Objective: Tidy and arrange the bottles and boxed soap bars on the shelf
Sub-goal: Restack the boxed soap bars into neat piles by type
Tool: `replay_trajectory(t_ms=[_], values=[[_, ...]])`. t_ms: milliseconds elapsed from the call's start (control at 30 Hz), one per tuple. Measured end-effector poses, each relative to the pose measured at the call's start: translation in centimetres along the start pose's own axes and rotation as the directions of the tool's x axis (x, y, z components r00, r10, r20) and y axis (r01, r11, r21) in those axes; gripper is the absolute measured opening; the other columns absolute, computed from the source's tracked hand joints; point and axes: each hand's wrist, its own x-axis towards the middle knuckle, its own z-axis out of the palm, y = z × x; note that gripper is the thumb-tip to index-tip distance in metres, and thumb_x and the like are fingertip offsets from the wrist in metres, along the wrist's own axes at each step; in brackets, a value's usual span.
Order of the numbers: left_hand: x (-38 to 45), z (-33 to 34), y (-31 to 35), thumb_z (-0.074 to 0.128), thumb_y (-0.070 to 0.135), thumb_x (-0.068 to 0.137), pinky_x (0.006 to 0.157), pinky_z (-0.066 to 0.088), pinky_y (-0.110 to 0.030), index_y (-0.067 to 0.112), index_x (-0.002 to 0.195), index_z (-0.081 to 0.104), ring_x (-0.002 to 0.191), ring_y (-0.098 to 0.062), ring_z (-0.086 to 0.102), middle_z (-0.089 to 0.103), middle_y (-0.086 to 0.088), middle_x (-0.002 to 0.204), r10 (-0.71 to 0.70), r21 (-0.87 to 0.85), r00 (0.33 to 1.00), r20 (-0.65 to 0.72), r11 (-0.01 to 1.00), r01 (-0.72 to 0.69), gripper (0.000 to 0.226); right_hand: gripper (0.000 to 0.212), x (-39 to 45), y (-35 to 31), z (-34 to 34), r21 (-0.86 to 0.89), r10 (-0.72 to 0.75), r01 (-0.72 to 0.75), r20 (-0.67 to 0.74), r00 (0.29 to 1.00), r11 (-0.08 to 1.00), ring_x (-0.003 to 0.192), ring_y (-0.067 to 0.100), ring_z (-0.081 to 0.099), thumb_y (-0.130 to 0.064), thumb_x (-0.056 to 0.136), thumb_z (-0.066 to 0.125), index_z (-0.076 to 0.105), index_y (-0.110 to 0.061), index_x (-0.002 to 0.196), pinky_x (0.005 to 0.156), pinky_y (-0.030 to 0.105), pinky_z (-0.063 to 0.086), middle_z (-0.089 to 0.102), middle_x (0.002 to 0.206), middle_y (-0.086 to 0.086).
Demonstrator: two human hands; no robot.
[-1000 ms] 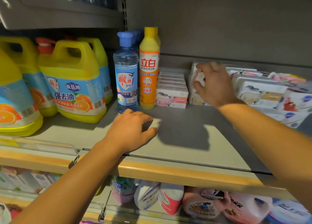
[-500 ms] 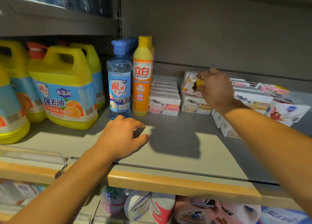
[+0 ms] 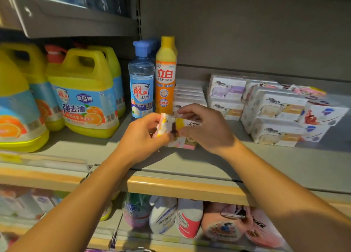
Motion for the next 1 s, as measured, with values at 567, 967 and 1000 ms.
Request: replay_trajectory(t_ms=[567, 967, 1000], values=[[-0.7, 0.4, 0.4, 0.075, 0.023, 0.080, 0.072, 0.042, -0.005, 0.013, 0.120, 0.066, 0.076, -0.002, 0.045, 0.059, 0.014, 0.096, 0.409, 0.393, 0.887, -0.213, 0.867, -0.306, 0.042, 0.044, -2.0, 2.6, 1.8, 0.104, -0.047, 0.072, -0.224, 0.973, 0.992, 0.099, 0.008, 0.062, -0.020, 0.073, 0.074, 0.062, -0.036, 0.112, 0.087, 0.023, 0.050, 0.067, 0.108, -0.007], [0.3, 8.3, 6.1, 0.079, 0.027, 0.080, 0.092, 0.055, -0.034, 0.018, 0.121, 0.061, 0.100, -0.011, 0.068, 0.071, 0.001, 0.110, 0.034, -0.038, 0.999, 0.034, 0.999, -0.032, 0.045, 0.030, -10.5, 3.7, -8.4, 0.092, 0.164, -0.139, -0.371, 0.914, 0.986, 0.091, -0.002, 0.061, -0.019, 0.087, 0.068, 0.062, -0.038, 0.109, 0.069, 0.010, 0.046, 0.066, 0.104, -0.012], [0.6, 9.8, 6.8, 0.076, 0.030, 0.083, 0.094, 0.053, -0.038, 0.019, 0.120, 0.062, 0.102, -0.015, 0.067, 0.071, -0.001, 0.111, 0.032, 0.013, 0.997, 0.064, 0.999, -0.033, 0.042, 0.027, -11.7, 4.4, -9.9, 0.095, 0.200, -0.177, -0.415, 0.888, 0.980, 0.090, -0.003, 0.061, -0.019, 0.088, 0.067, 0.063, -0.037, 0.108, 0.068, 0.009, 0.046, 0.066, 0.103, -0.013]])
